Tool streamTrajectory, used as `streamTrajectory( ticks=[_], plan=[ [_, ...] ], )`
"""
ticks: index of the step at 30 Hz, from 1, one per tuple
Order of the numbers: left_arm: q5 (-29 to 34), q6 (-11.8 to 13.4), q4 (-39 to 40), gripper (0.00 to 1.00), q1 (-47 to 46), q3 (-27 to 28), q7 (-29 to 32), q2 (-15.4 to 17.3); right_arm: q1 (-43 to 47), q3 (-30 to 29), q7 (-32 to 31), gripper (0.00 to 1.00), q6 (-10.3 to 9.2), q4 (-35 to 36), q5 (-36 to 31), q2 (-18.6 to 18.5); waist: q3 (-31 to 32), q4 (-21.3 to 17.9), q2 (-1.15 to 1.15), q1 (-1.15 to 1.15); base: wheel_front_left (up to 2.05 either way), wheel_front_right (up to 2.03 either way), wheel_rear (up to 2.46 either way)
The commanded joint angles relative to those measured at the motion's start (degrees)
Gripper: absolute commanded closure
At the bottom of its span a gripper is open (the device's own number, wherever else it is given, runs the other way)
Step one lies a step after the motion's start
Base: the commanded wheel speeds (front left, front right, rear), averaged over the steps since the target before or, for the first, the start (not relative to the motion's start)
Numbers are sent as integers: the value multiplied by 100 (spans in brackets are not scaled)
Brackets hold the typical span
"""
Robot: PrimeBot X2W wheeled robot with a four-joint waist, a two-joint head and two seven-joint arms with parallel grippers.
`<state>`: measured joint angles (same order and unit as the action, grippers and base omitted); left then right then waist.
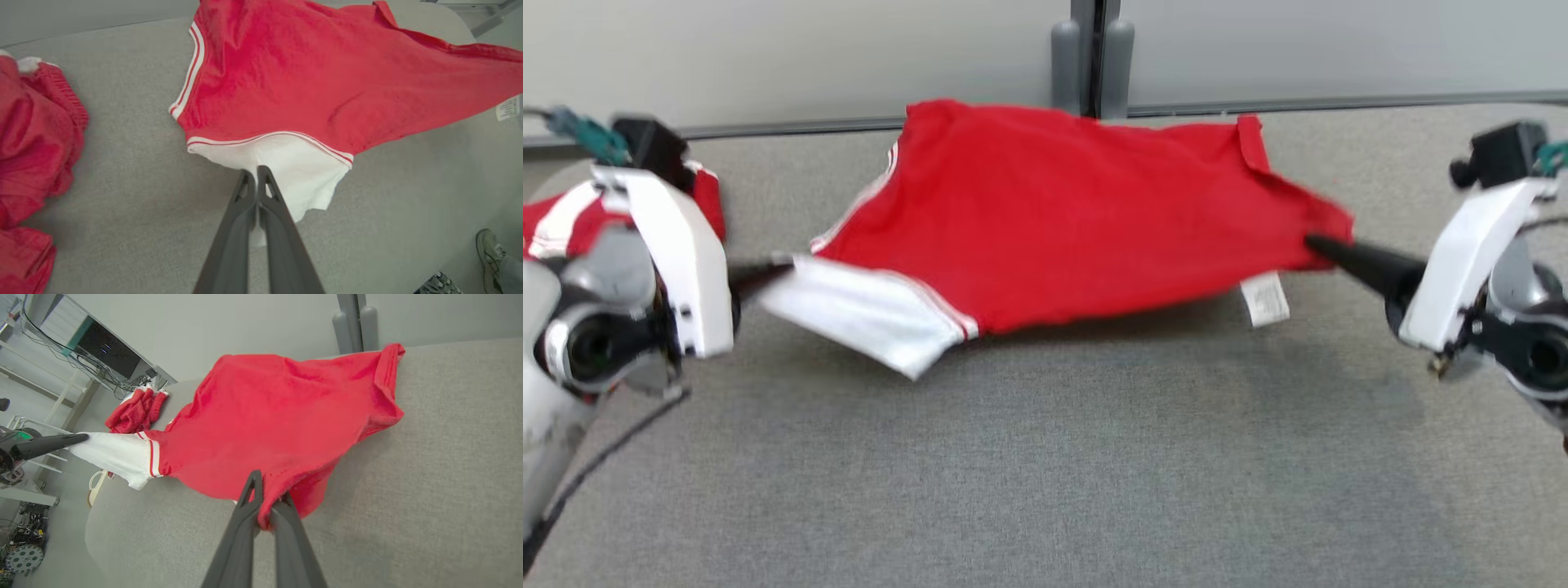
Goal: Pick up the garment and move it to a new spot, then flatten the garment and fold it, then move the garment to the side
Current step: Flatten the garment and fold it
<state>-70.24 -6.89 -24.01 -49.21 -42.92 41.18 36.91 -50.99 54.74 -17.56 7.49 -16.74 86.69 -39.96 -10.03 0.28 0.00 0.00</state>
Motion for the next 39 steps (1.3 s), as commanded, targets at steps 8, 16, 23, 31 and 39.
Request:
streamTrajectory(
  ticks=[8, 16, 23, 31, 39],
  plan=[
    [-786, 398, 1819, 100, 1288, -310, 1198, 943, 754, 502, -851, 100, 2, 592, 279, -697, 608, -70, 0, 0, 0, 0, 0],
    [-1467, 1040, 3654, 100, 2248, -402, 1712, 1840, 1338, 844, -1347, 100, 2, 1467, 313, -1721, 674, -89, 0, 0, 0, 0, 0],
    [-1804, 1405, 4441, 100, 2599, -375, 1872, 2273, 1595, 980, -1621, 100, 1, 2061, 426, -2416, 643, -118, 0, 0, 0, 0, 0],
    [-1889, 1588, 4180, 100, 2249, -144, 1890, 2234, 1278, 901, -1737, 100, 1, 2000, 402, -2211, 418, -213, 0, 0, 0, 0, 0],
    [-1521, 1530, 3228, 100, 1330, -222, 2244, 1620, 696, 782, -2003, 100, 1, 1417, 411, -1599, -3, -310, 0, 0, 0, 0, 0]
  ],
)
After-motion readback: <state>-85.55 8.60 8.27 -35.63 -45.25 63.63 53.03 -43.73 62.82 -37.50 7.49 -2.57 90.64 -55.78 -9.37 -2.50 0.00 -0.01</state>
